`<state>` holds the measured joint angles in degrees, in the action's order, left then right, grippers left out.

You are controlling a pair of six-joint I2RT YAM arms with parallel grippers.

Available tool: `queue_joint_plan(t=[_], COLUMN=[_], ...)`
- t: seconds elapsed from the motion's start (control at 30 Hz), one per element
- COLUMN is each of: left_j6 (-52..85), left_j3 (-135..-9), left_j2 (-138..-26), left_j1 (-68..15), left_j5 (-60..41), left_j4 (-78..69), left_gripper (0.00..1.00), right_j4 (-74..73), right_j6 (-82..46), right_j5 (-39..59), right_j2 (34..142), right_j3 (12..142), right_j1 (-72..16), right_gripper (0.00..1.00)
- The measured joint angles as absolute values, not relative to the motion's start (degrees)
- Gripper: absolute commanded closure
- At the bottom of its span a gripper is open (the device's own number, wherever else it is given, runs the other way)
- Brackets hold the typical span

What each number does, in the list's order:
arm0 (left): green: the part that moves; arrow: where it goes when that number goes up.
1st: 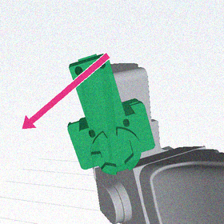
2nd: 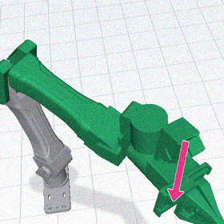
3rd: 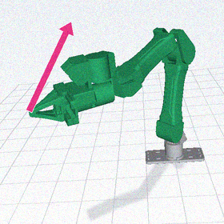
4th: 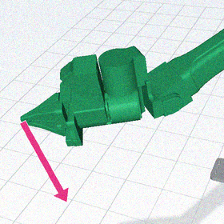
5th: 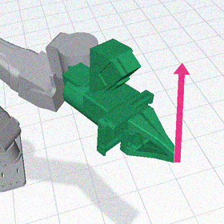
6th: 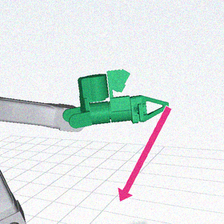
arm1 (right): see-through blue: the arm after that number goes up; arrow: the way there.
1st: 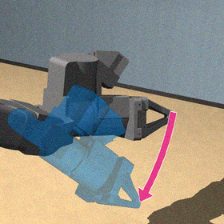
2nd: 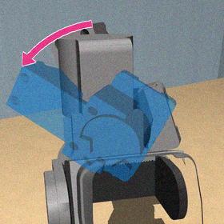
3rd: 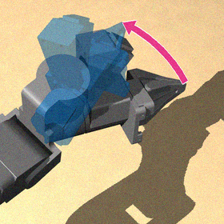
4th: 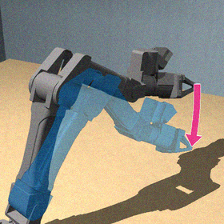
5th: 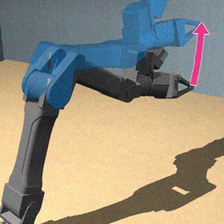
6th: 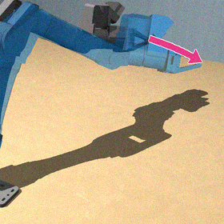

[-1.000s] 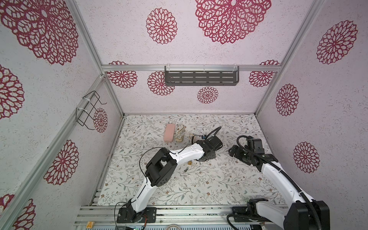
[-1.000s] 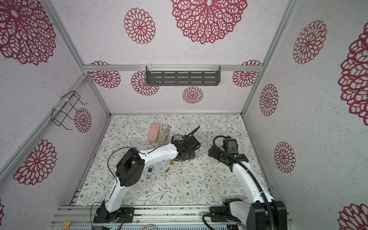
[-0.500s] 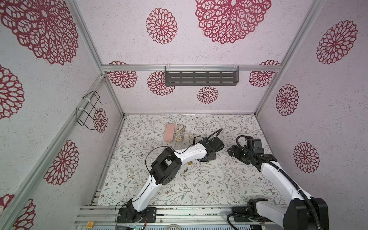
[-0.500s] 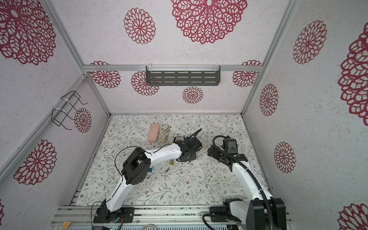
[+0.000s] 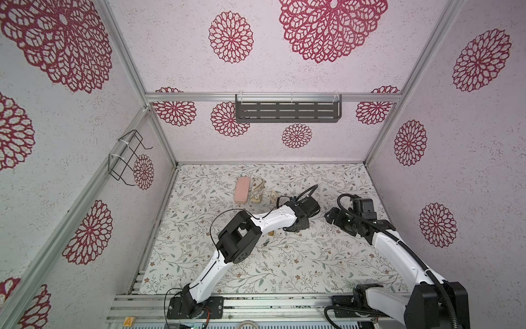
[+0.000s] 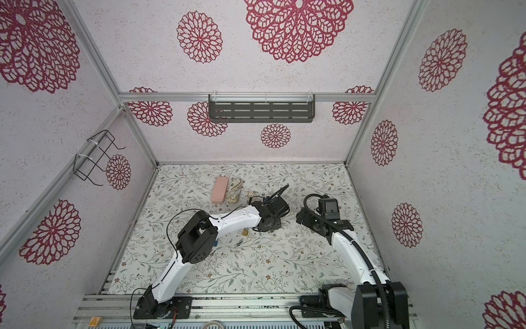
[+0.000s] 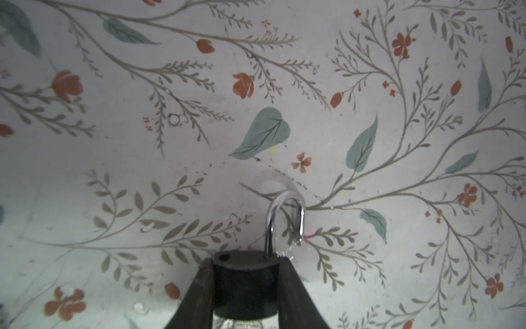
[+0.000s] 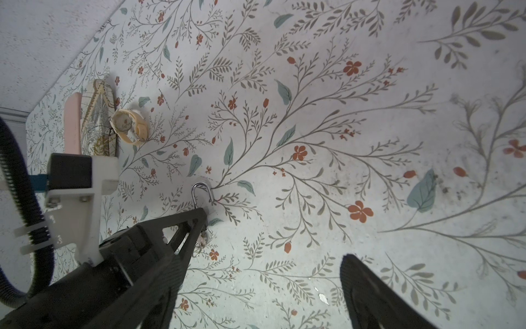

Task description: Unlock with the key

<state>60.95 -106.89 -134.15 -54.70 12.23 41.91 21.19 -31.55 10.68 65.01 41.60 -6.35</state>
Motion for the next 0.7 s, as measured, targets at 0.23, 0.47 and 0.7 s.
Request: queue_joint_plan(t=[0.23,0.47,0.7], left_j6=[61.1,61.1,61.1], left_j3=[-106.9,-106.8,-100.4], left_j2=[-134.1,-134.0,-128.1], left_j1=[-54.7,-54.5,-54.1], left_j5=[12.0,11.0,10.8], left_j4=[41.6,40.6,37.2], left_gripper=[0.59,0.54,0.52], right_j4=[21.4,22.8,25.7], right_j6=[-31.6,-31.6,-31.3], right_j5=[10.7,10.8,10.4], right_j2=[65.0,65.2,66.7], right_j3=[41.8,44.0,48.6], right_j1=[-6.3,-6.3,-8.4], right_gripper=[0.09,0.09,0.09])
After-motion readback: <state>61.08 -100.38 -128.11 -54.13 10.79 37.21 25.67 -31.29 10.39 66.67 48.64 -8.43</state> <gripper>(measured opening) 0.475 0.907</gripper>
